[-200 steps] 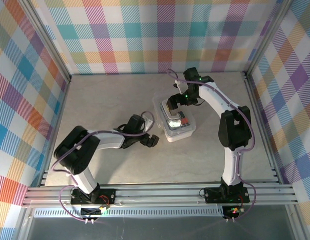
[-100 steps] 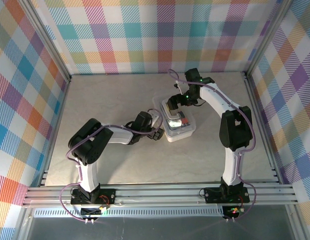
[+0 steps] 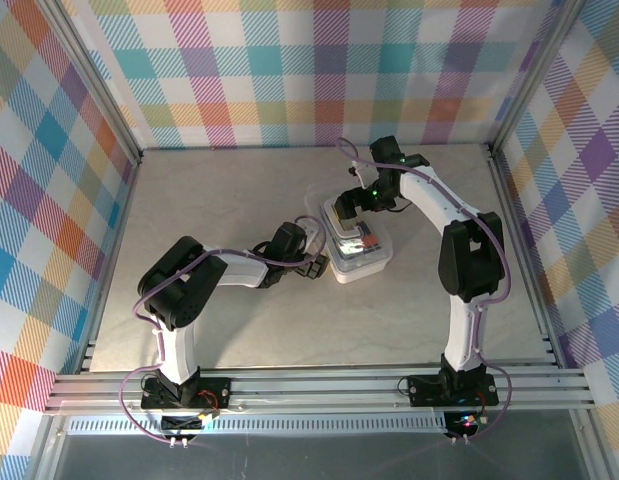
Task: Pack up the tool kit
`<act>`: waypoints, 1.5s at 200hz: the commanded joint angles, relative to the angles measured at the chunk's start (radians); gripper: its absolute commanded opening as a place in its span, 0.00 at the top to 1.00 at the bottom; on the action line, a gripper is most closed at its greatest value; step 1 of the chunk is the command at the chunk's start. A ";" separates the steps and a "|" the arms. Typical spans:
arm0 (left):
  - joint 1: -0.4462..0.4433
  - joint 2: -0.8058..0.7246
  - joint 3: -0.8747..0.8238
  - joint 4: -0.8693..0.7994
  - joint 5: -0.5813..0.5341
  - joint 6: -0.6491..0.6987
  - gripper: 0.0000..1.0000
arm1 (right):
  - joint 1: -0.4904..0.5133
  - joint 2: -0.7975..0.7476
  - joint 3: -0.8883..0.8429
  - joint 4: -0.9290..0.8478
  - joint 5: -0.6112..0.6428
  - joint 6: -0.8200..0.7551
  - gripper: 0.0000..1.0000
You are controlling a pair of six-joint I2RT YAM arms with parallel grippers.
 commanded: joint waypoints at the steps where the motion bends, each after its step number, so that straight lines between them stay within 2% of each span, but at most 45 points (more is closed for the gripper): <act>1: 0.032 -0.008 -0.002 -0.061 -0.125 -0.049 0.00 | 0.003 -0.012 -0.022 -0.024 -0.041 -0.023 0.01; 149: 0.043 -0.134 0.044 -0.201 -0.138 -0.046 0.00 | -0.002 -0.009 -0.049 0.007 -0.072 -0.017 0.01; 300: 0.043 -0.227 0.081 -0.266 -0.145 -0.032 0.00 | -0.003 -0.012 -0.072 0.022 -0.086 -0.009 0.01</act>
